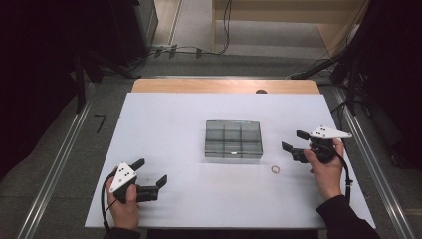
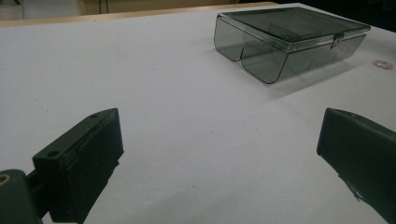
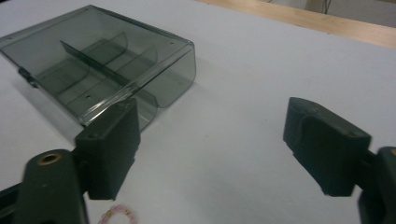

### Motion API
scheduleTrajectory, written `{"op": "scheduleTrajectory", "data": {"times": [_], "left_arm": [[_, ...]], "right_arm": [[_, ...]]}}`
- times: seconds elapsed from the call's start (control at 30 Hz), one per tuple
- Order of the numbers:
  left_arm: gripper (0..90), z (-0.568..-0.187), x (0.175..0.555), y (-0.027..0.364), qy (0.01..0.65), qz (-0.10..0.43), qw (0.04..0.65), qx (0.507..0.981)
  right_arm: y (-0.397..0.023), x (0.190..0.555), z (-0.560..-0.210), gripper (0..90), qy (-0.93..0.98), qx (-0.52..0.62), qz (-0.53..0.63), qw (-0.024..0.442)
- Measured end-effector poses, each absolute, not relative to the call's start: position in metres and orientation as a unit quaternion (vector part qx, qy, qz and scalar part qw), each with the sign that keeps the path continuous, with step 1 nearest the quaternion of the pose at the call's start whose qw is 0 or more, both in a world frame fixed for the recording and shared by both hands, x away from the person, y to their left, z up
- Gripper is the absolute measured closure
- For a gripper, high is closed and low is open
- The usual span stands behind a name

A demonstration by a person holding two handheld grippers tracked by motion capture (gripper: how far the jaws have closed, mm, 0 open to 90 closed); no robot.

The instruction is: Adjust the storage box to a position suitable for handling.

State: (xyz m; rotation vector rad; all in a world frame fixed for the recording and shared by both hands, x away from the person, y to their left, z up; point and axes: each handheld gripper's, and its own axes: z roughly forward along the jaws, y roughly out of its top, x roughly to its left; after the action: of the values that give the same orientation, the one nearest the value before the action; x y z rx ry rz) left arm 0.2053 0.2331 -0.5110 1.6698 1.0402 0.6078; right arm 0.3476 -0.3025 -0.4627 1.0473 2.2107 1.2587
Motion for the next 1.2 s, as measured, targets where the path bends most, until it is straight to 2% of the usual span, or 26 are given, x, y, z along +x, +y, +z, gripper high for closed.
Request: {"op": "scheduleTrajectory", "data": {"times": [0.1,0.23,0.3,0.37,0.43,0.47,0.57,0.6,0.87,1.2], "left_arm": [[0.0,-0.511,0.205,0.233,0.433,0.252,0.516,0.695],[0.0,-0.511,0.205,0.233,0.433,0.252,0.516,0.695],[0.0,-0.511,0.205,0.233,0.435,0.251,0.517,0.693],[0.0,-0.511,0.205,0.233,0.436,0.254,0.515,0.692],[0.0,-0.511,0.205,0.233,0.438,0.254,0.517,0.691],[0.0,-0.511,0.205,0.234,0.438,0.254,0.517,0.690],[0.0,-0.511,0.205,0.234,0.438,0.254,0.517,0.690],[0.0,-0.511,0.205,0.233,0.437,0.254,0.516,0.691],[0.0,-0.511,0.206,0.233,0.435,0.254,0.513,0.695],[0.0,-0.511,0.206,0.232,0.436,0.255,0.512,0.695]], "right_arm": [[-0.299,0.352,-0.462,28.4,0.790,0.376,0.444,0.192],[-0.291,0.364,-0.465,44.0,0.796,0.376,0.439,0.182],[-0.288,0.369,-0.466,54.7,0.794,0.381,0.439,0.177],[-0.284,0.373,-0.467,60.7,0.795,0.384,0.434,0.183],[-0.282,0.375,-0.468,62.8,0.795,0.384,0.432,0.184],[-0.278,0.379,-0.469,67.5,0.795,0.388,0.428,0.185],[-0.273,0.381,-0.471,71.9,0.795,0.388,0.427,0.189],[-0.270,0.384,-0.473,75.8,0.793,0.390,0.427,0.192],[-0.257,0.395,-0.474,87.3,0.802,0.385,0.422,0.174],[-0.246,0.411,-0.481,88.0,0.809,0.395,0.404,0.162]]}}
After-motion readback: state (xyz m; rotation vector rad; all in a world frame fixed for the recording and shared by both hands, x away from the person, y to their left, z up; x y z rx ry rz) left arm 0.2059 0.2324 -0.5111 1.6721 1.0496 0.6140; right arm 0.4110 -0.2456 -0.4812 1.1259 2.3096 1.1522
